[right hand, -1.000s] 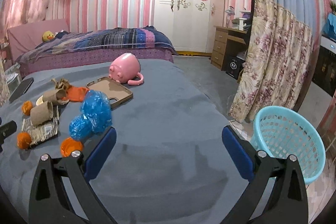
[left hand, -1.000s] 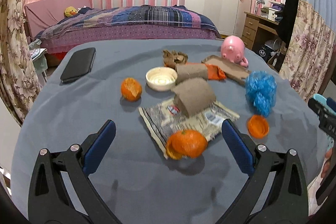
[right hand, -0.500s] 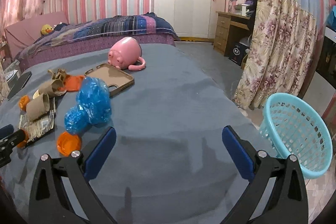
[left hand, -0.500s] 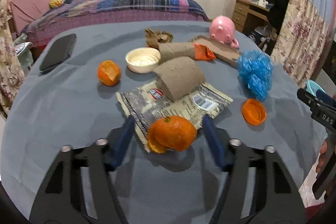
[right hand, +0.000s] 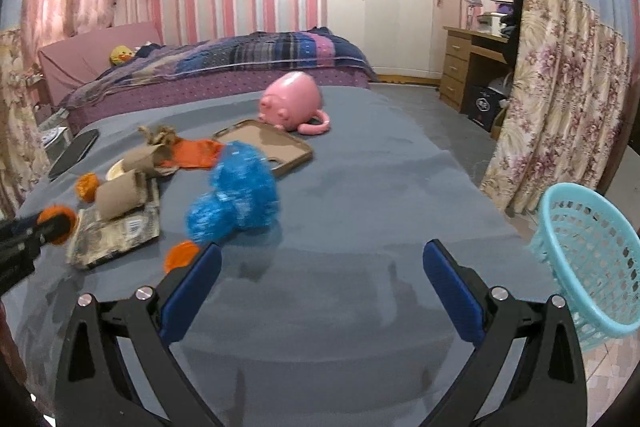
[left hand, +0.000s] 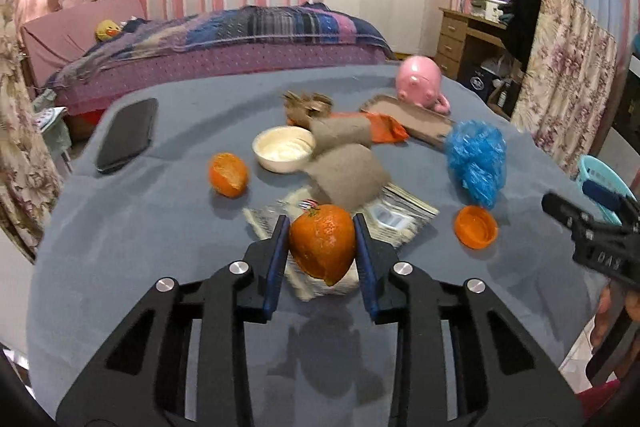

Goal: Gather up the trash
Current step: 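Grasp the orange peel beside the snack wrapper with the left tool, then grasp the orange lid with the right tool, then carry the orange peel and orange lid in both tools to the basket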

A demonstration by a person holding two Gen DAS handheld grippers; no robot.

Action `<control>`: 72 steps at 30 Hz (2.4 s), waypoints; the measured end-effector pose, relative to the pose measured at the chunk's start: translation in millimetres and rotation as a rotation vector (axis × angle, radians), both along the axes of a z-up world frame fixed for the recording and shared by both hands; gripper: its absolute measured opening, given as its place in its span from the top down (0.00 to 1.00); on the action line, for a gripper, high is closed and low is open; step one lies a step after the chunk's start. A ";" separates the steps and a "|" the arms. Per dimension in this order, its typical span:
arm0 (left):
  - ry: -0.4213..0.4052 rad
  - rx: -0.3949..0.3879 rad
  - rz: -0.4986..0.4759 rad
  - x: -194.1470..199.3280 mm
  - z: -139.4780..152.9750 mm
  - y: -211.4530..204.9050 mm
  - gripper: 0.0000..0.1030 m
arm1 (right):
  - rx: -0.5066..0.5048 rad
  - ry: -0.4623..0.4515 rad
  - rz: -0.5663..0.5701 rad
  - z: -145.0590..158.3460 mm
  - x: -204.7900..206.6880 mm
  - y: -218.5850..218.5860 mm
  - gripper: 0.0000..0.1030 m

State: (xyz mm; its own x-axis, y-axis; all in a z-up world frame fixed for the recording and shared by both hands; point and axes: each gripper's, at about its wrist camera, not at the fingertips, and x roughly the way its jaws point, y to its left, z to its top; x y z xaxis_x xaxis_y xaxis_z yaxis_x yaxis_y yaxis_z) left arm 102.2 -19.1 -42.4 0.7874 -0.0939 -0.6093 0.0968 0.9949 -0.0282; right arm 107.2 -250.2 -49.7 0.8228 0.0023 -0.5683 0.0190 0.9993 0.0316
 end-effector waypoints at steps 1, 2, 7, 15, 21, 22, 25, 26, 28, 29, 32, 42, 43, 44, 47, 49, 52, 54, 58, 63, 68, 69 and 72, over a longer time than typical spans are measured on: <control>-0.004 0.000 0.017 -1.2 1.5 7.4 0.70 | 0.006 0.005 0.010 -1.5 0.3 3.7 0.04; -0.004 0.001 0.028 -1.7 1.8 12.8 0.70 | 0.014 0.012 0.021 -2.8 1.1 7.8 0.04; 0.003 0.008 0.100 -5.8 -3.4 46.2 0.70 | 0.024 0.039 0.062 -13.2 10.3 32.5 0.04; 0.026 0.009 0.180 -8.6 -21.9 80.2 0.70 | -0.045 0.083 0.133 -27.3 21.7 63.9 0.19; 0.028 -0.002 0.195 -8.0 -24.6 85.0 0.70 | 0.000 0.132 0.215 -33.6 29.7 65.2 0.52; 0.025 0.007 0.195 -7.7 -24.0 83.1 0.70 | -0.004 0.130 0.232 -33.3 28.9 66.9 0.55; 0.024 0.011 0.193 -8.9 -22.9 76.8 0.70 | -0.037 0.130 0.255 -33.4 24.0 72.1 0.61; 0.023 0.007 0.191 -10.6 -22.3 74.5 0.70 | -0.040 0.133 0.264 -33.0 20.5 71.9 0.61; 0.017 0.003 0.184 -11.9 -20.9 69.2 0.70 | -0.042 0.138 0.272 -33.0 15.7 69.8 0.61; 0.014 0.002 0.179 -12.4 -20.3 66.1 0.70 | -0.051 0.140 0.272 -32.6 13.4 67.1 0.61; 0.012 -0.009 0.164 -12.3 -17.4 56.1 0.70 | -0.054 0.140 0.249 -28.7 8.3 51.7 0.61; -0.019 -0.007 0.104 -9.9 1.1 14.8 0.70 | 0.006 0.131 0.050 -19.2 6.1 -23.7 0.61; -0.025 -0.005 0.097 -9.4 4.0 9.5 0.70 | 0.007 0.125 0.041 -18.0 6.5 -29.2 0.61; -0.030 -0.003 0.091 -10.1 6.6 4.3 0.70 | 0.009 0.111 0.026 -14.7 4.9 -35.0 0.61; -0.047 0.003 0.071 -10.1 15.4 -9.6 0.70 | 0.022 0.078 -0.001 -5.5 1.0 -50.0 0.61; -0.055 0.005 0.059 -9.3 20.2 -17.6 0.70 | 0.030 0.060 -0.013 0.8 -0.5 -57.5 0.61; -0.064 0.007 0.041 -7.1 27.4 -31.8 0.70 | 0.047 0.040 -0.023 9.2 -4.9 -69.3 0.61; -0.068 0.008 0.033 -5.7 31.2 -38.1 0.70 | 0.073 0.020 -0.035 17.6 -7.7 -81.1 0.61; -0.077 0.001 0.012 -3.5 39.3 -57.2 0.70 | 0.050 -0.016 -0.050 31.3 -13.4 -98.0 0.61; -0.083 -0.020 -0.040 1.7 44.3 -89.4 0.70 | 0.006 -0.036 -0.085 40.5 -26.1 -130.1 0.61; -0.090 -0.036 -0.102 5.5 47.5 -129.3 0.70 | -0.029 -0.041 -0.153 45.2 -38.6 -174.0 0.61; -0.091 -0.036 -0.113 6.1 48.2 -136.3 0.70 | -0.027 -0.042 -0.170 45.6 -41.0 -183.6 0.61; -0.097 -0.027 -0.169 7.1 49.9 -167.6 0.70 | -0.027 -0.043 -0.212 46.0 -46.3 -206.6 0.61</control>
State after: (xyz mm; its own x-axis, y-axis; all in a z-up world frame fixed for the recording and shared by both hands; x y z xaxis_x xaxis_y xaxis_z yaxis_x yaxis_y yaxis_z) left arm 109.3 -186.8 7.5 0.8141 -0.2452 -0.5264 0.2663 0.9632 -0.0369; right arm 60.9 -456.8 -3.7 0.8269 -0.1885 -0.5298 0.2284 0.9735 0.0101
